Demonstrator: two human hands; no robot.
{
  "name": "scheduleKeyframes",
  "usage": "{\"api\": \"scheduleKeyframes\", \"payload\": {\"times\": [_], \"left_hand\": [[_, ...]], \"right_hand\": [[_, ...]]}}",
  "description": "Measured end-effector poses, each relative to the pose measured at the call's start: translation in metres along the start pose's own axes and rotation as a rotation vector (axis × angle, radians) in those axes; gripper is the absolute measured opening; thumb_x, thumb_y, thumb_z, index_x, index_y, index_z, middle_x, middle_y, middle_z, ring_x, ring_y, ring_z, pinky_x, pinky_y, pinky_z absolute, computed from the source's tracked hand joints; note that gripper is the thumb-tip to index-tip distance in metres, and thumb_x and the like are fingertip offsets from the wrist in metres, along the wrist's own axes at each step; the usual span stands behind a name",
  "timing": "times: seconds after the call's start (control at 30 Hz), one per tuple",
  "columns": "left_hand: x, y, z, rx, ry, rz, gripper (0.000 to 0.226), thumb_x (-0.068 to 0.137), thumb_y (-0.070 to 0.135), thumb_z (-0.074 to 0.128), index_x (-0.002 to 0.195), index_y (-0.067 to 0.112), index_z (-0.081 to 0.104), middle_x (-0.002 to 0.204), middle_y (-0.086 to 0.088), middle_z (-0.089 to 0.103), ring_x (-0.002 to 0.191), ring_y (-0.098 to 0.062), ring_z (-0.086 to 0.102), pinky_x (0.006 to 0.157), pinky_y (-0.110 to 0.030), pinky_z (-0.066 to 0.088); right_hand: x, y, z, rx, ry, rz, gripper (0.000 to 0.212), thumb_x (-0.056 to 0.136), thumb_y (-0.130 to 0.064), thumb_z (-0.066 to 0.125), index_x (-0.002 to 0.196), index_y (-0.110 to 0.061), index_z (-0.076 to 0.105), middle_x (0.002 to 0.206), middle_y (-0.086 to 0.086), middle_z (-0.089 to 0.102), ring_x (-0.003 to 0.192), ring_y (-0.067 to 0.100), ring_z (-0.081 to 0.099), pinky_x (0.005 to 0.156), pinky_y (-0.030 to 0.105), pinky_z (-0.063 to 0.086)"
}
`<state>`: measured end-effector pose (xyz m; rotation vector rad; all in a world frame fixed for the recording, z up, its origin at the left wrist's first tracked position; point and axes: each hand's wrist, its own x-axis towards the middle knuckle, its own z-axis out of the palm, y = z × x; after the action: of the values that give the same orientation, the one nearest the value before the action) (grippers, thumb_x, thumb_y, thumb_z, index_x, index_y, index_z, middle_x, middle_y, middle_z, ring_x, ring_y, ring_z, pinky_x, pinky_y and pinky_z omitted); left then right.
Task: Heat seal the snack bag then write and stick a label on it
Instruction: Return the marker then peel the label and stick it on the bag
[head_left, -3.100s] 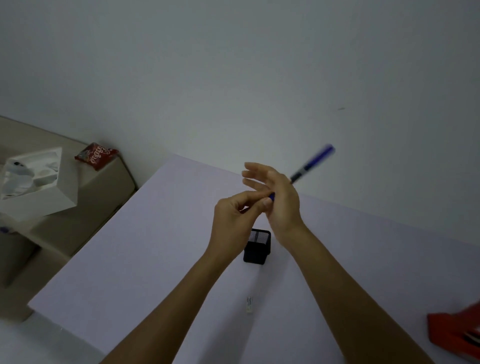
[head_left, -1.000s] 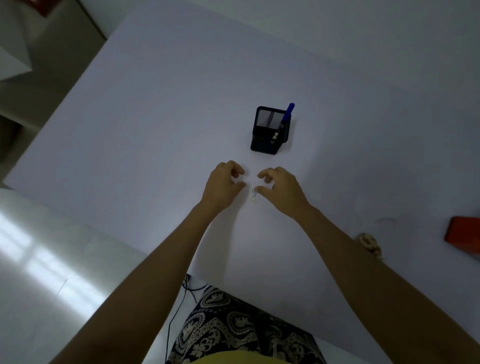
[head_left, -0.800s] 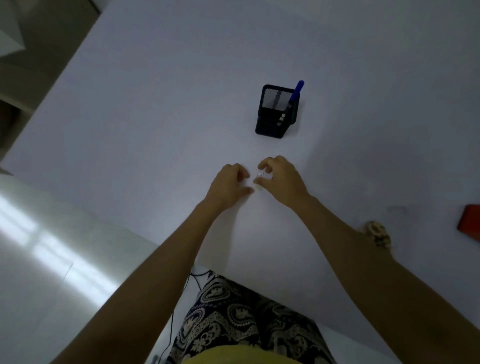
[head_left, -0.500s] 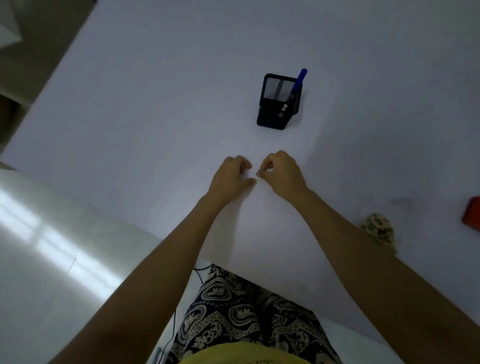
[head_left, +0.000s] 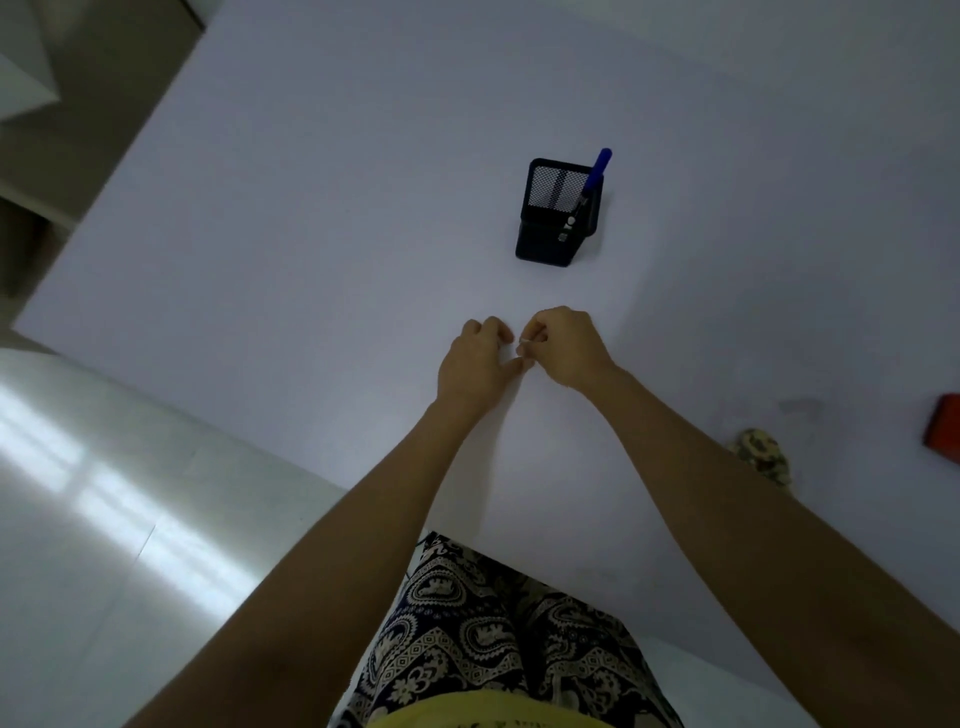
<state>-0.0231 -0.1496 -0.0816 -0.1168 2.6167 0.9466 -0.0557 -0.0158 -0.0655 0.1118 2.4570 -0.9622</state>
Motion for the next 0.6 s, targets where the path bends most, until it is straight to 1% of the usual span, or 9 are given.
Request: {"api": "scheduleKeyframes", "payload": {"times": [0.07, 0.13, 0.23, 0.33, 0.4, 0.47, 0.5, 0.6], "left_hand": [[0.001, 0.001, 0.001, 0.007, 0.012, -0.016, 0.041, 0.081, 0.043, 0.068, 0.110, 0.016, 0.055, 0.109, -0.007, 0.054, 0.089, -0.022, 0.057, 0.075, -0.037, 0.053], [0.002, 0.002, 0.000, -0.012, 0.006, -0.039, 0.039, 0.083, 0.041, 0.068, 0.110, 0.016, 0.057, 0.107, -0.006, 0.055, 0.087, -0.020, 0.057, 0.073, -0.033, 0.051], [0.004, 0.006, -0.010, -0.110, -0.030, -0.036, 0.031, 0.086, 0.036, 0.065, 0.106, 0.013, 0.062, 0.100, -0.004, 0.060, 0.082, -0.013, 0.054, 0.070, -0.023, 0.042], [0.000, 0.020, -0.034, -0.255, -0.072, -0.031, 0.020, 0.088, 0.029, 0.064, 0.099, 0.012, 0.066, 0.088, 0.001, 0.066, 0.076, -0.009, 0.058, 0.065, -0.018, 0.041], [-0.004, 0.034, -0.057, -0.382, -0.090, -0.019, 0.012, 0.087, 0.024, 0.066, 0.094, 0.015, 0.067, 0.081, 0.001, 0.070, 0.071, -0.010, 0.063, 0.066, -0.024, 0.048], [-0.008, 0.055, -0.088, -0.484, -0.078, 0.038, 0.008, 0.086, 0.020, 0.066, 0.092, 0.015, 0.069, 0.081, -0.003, 0.073, 0.072, -0.011, 0.065, 0.074, -0.030, 0.053], [-0.012, 0.069, -0.107, -0.525, -0.066, 0.079, 0.009, 0.087, 0.018, 0.065, 0.092, 0.014, 0.070, 0.081, -0.003, 0.073, 0.072, -0.011, 0.066, 0.076, -0.029, 0.054], [-0.025, 0.116, -0.165, -0.609, -0.055, 0.226, 0.014, 0.089, 0.020, 0.064, 0.094, 0.010, 0.072, 0.082, -0.001, 0.074, 0.076, -0.008, 0.068, 0.076, -0.019, 0.055]], "right_hand": [[0.002, -0.002, -0.005, 0.065, -0.046, 0.045, 0.008, 0.081, -0.010, 0.072, 0.087, -0.005, 0.073, 0.078, 0.005, 0.069, 0.073, 0.017, 0.064, 0.069, 0.026, 0.052], [0.002, -0.003, -0.011, 0.171, -0.099, 0.104, 0.008, 0.081, -0.011, 0.072, 0.085, -0.005, 0.073, 0.071, 0.003, 0.068, 0.068, 0.015, 0.063, 0.063, 0.022, 0.052], [-0.003, -0.005, -0.023, 0.422, -0.158, 0.190, 0.010, 0.082, -0.008, 0.071, 0.087, 0.000, 0.072, 0.075, 0.010, 0.069, 0.067, 0.016, 0.063, 0.060, 0.021, 0.052], [-0.014, -0.017, -0.040, 0.579, -0.181, 0.226, 0.021, 0.082, -0.012, 0.072, 0.097, 0.003, 0.071, 0.079, 0.010, 0.069, 0.065, 0.011, 0.063, 0.061, 0.020, 0.052], [-0.024, -0.032, -0.057, 0.682, -0.163, 0.217, 0.020, 0.084, -0.012, 0.071, 0.099, 0.000, 0.071, 0.081, 0.009, 0.070, 0.068, 0.011, 0.063, 0.063, 0.020, 0.052], [-0.039, -0.052, -0.080, 0.829, -0.130, 0.184, 0.017, 0.086, -0.011, 0.068, 0.100, -0.002, 0.071, 0.081, 0.007, 0.070, 0.069, 0.010, 0.063, 0.064, 0.020, 0.052], [-0.049, -0.063, -0.092, 0.907, -0.113, 0.153, 0.016, 0.087, -0.011, 0.067, 0.100, -0.003, 0.071, 0.081, 0.007, 0.070, 0.069, 0.010, 0.063, 0.065, 0.020, 0.052], [-0.080, -0.101, -0.134, 1.110, -0.062, 0.036, 0.011, 0.089, -0.010, 0.064, 0.095, -0.006, 0.072, 0.080, 0.006, 0.069, 0.069, 0.011, 0.063, 0.066, 0.021, 0.053]]}}
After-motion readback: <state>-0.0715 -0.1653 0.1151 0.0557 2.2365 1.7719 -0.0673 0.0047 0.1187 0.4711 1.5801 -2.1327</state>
